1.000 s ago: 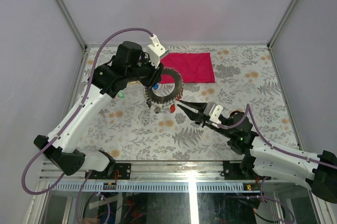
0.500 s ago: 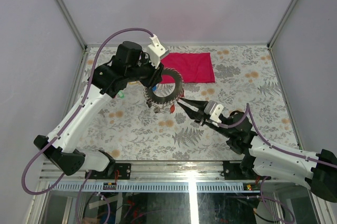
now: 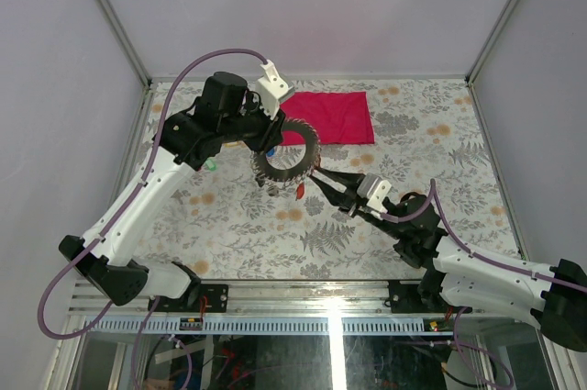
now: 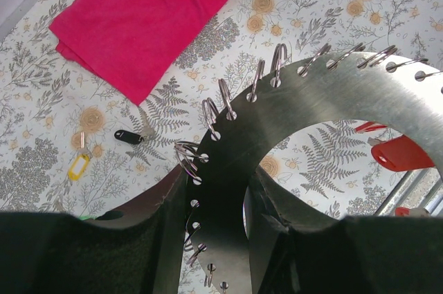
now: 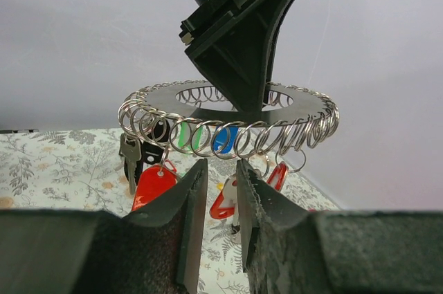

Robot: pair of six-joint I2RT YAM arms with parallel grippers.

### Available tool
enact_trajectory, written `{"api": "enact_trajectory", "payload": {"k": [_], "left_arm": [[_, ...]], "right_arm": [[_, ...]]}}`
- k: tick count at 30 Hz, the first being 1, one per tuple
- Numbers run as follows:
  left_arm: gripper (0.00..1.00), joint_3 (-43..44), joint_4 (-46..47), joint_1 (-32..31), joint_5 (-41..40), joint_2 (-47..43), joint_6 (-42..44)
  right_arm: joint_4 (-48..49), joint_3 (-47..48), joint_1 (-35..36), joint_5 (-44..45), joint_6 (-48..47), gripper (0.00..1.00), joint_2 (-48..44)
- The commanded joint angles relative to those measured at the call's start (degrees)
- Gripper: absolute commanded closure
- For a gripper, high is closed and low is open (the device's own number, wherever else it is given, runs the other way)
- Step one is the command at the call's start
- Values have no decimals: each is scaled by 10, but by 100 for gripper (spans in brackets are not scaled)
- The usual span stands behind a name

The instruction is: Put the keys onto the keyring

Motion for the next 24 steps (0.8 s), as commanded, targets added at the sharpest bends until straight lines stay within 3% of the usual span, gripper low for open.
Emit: {"api": "enact_trajectory", "payload": {"k": [1,17,24], "left_arm": [[100,14,12,3,15,-14,-11],[100,8,15,3,17,-14,-12],[100,5,16,3,18,-15,-13]], "right_arm": [[48,31,5,12,0,70,-1],[51,43,5,-4,12,73,6],[46,40,5,-8,18,67,3]]}}
